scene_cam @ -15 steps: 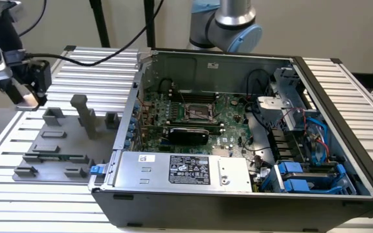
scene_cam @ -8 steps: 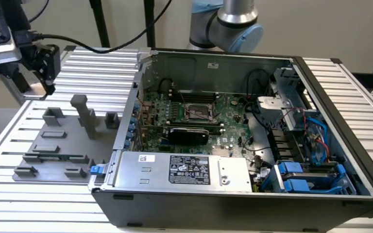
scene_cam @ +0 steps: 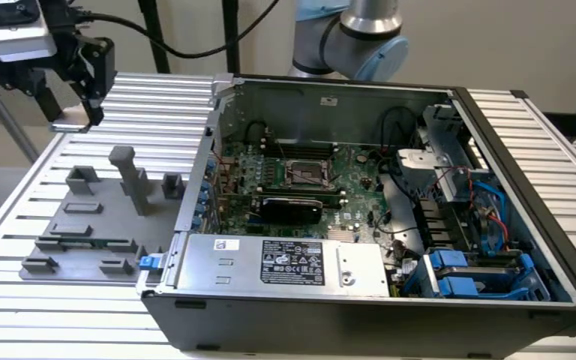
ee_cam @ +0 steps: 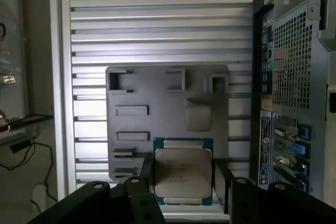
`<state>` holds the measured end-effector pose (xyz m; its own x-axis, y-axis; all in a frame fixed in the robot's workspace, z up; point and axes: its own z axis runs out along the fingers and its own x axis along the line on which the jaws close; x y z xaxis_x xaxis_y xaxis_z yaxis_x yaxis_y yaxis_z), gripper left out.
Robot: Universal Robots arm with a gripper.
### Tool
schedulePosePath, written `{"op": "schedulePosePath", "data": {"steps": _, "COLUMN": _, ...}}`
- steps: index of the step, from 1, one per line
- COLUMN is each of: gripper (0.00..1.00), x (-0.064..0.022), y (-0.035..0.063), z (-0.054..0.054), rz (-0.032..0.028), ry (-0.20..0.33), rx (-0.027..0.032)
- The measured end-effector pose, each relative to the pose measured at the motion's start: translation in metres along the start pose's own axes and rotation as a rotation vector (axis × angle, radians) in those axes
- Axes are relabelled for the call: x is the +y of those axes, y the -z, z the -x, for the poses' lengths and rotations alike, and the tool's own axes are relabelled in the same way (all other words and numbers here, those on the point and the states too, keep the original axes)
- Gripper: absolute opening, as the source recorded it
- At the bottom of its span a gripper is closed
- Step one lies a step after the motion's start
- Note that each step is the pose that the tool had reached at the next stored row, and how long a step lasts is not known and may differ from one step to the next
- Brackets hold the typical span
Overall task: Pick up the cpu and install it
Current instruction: 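Pick up the cpu and move it towards the insertion slot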
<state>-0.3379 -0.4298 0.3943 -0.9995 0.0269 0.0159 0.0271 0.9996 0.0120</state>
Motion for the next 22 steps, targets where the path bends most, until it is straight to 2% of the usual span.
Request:
{"op": "schedulePosePath", "data": {"steps": 7, "gripper": 0.55, "x": 0.0014, "y": 0.0318, "z": 0.031, "rz": 0.0001, "ry": 0.0, "rx": 0.0009}}
{"op": "schedulePosePath", "data": {"steps": 11, "gripper": 0.55, "x": 0.0024, "y": 0.0459, "z": 0.049, "rz": 0.0001, "ry": 0.0, "rx": 0.0017}}
{"op": "schedulePosePath", "data": {"steps": 16, "gripper": 0.55, "x": 0.0038, "y": 0.0542, "z": 0.072, "rz": -0.0001, "ry": 0.0, "rx": 0.0023}}
{"op": "schedulePosePath", "data": {"steps": 22, "gripper": 0.55, "x": 0.0057, "y": 0.0556, "z": 0.099, "rz": 0.0, "ry": 0.0, "rx": 0.0023}}
